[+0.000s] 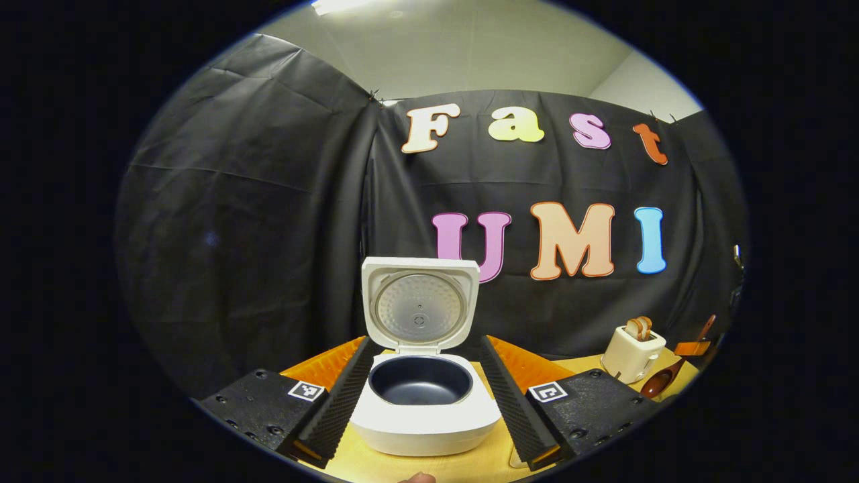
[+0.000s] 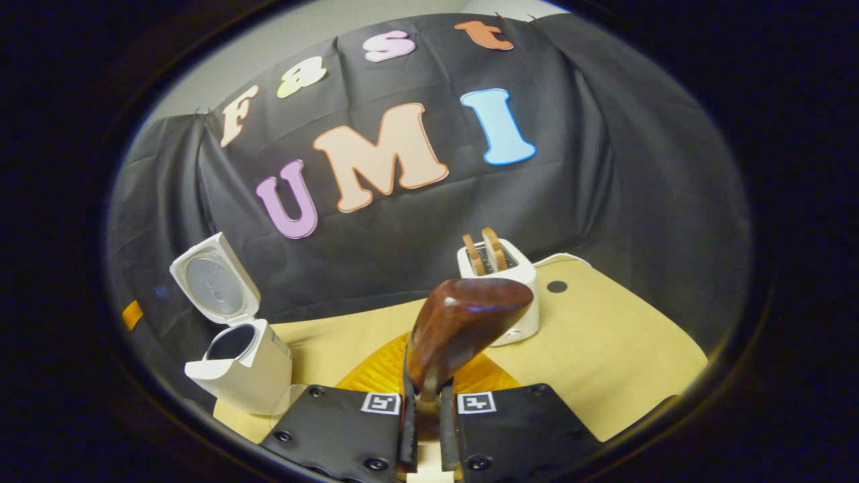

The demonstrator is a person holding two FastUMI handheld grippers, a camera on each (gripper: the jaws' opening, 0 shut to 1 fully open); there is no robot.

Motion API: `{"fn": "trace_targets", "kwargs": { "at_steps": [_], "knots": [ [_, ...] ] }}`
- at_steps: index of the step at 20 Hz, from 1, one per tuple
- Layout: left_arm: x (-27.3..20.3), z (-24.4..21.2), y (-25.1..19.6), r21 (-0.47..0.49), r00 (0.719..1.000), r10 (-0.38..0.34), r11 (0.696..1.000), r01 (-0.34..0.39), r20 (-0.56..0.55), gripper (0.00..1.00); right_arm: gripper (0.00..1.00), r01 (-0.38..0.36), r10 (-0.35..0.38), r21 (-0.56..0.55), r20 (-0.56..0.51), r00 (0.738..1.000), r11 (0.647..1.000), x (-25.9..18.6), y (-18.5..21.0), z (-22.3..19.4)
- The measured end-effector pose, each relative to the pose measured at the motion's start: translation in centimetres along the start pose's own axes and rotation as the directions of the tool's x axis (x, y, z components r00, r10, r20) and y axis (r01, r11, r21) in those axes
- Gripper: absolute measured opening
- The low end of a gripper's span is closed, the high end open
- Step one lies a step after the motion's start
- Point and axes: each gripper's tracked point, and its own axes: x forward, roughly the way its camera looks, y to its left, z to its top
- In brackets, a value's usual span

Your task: Close the left gripper, press the button to open the rice cooker; take a wooden spoon from the chopstick holder with the right hand, scoop a spoonful of rice and pour it into the rice cooker, then put the wooden spoon back into the chopstick holder.

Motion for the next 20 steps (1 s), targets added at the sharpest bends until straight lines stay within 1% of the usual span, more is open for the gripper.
{"fn": "trace_targets", "kwargs": {
  "at_steps": [2, 3, 6, 7, 8, 14, 15, 16, 17, 20],
  "knots": [
    [-0.2, -0.1, 0.9, -0.003, 1.000, 0.005, 1.000, -0.005, -0.003, 0.92, 0.17, -0.031, 0.030, -0.027, -0.007, 1.000, 0.999, -0.4, 2.2, -0.7],
    [-0.3, -0.1, 1.3, -0.004, 1.000, 0.009, 1.000, -0.009, -0.004, 0.94, 0.17, -0.043, 0.042, -0.045, -0.011, 0.999, 0.998, -0.6, 3.2, -1.0],
    [-0.6, -0.3, 2.6, -0.006, 1.000, 0.025, 1.000, -0.025, -0.004, 0.94, 0.17, -0.087, 0.084, -0.083, -0.032, 0.996, 0.993, -0.5, 5.9, -2.5],
    [-0.7, -0.3, 3.0, -0.006, 1.000, 0.029, 1.000, -0.029, -0.006, 0.94, 0.17, -0.097, 0.093, -0.095, -0.040, 0.995, 0.991, -0.4, 6.7, -3.0],
    [-0.8, -0.4, 3.4, -0.007, 0.999, 0.033, 0.999, -0.033, -0.008, 0.94, 0.16, -0.102, 0.097, -0.112, -0.046, 0.994, 0.988, -0.3, 7.3, -3.6],
    [-1.4, -0.5, 5.4, 0.002, 0.999, 0.051, 0.999, -0.051, -0.010, 0.94, 0.17, -0.106, 0.087, -0.237, -0.087, 0.992, 0.966, 0.9, 9.5, -7.6],
    [-1.5, -0.5, 5.7, 0.004, 0.998, 0.055, 0.998, -0.055, -0.012, 0.91, 0.17, -0.103, 0.081, -0.248, -0.095, 0.992, 0.963, 1.2, 9.6, -8.3],
    [-1.6, -0.6, 6.1, 0.008, 0.998, 0.057, 0.998, -0.057, -0.014, 0.91, 0.17, -0.097, 0.072, -0.260, -0.104, 0.992, 0.961, 1.6, 9.7, -8.9],
    [-1.7, -0.8, 6.5, 0.011, 0.998, 0.061, 0.998, -0.061, -0.016, 0.94, 0.17, -0.089, 0.061, -0.271, -0.110, 0.992, 0.958, 1.9, 9.7, -9.5],
    [-1.7, -0.7, 7.4, 0.010, 0.998, 0.065, 0.998, -0.065, -0.018, 0.94, 0.17, -0.056, 0.022, -0.325, -0.108, 0.994, 0.944, 2.8, 9.6, -10.7]
  ]
}}
